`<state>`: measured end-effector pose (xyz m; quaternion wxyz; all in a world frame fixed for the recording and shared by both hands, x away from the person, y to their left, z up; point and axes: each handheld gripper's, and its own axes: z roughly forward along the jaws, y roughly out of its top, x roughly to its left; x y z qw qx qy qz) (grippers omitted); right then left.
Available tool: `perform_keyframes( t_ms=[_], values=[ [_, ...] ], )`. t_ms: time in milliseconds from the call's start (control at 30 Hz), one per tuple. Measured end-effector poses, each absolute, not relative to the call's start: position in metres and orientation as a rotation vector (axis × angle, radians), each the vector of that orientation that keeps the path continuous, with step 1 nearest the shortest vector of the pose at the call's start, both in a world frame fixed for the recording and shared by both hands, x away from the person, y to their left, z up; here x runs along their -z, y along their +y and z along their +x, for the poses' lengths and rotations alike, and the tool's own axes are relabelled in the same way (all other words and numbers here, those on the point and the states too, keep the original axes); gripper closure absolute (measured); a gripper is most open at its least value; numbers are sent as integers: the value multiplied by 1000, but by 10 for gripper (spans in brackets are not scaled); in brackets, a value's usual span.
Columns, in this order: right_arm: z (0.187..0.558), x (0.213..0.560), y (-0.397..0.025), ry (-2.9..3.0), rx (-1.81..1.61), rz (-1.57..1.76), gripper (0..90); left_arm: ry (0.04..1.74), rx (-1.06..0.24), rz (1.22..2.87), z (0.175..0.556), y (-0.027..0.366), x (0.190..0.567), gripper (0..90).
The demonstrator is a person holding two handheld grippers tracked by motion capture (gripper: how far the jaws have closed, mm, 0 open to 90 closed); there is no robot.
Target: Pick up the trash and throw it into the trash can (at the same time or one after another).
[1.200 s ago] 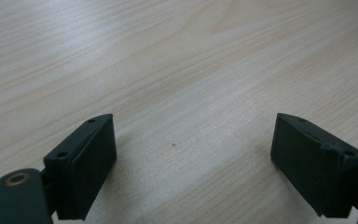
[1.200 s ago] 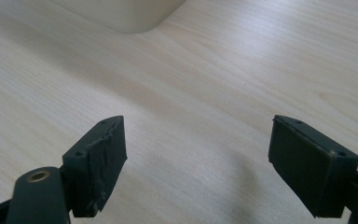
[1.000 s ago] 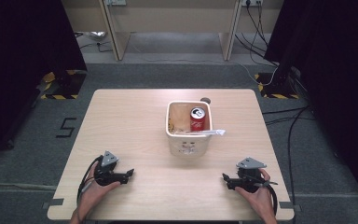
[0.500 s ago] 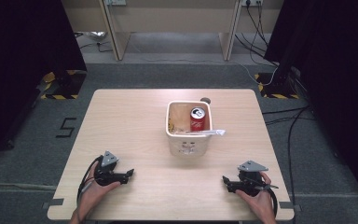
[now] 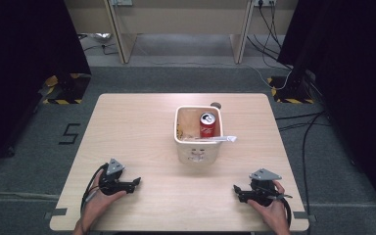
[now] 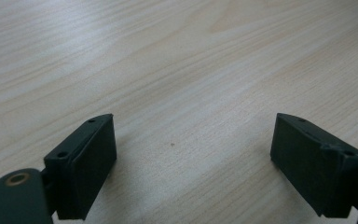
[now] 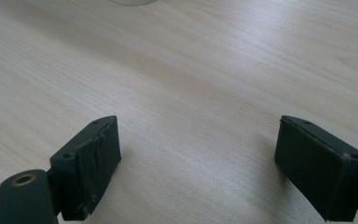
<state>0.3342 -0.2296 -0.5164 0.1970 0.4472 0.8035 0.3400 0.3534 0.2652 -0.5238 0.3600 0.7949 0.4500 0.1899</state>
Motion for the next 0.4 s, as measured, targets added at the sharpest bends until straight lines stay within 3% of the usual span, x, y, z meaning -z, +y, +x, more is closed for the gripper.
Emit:
perform_keyframes(
  t_ms=[400],
  values=[
    [334, 516, -229, 2252, -954, 1250, 144, 1161, -490, 2050, 353, 265, 524, 135]
  ],
)
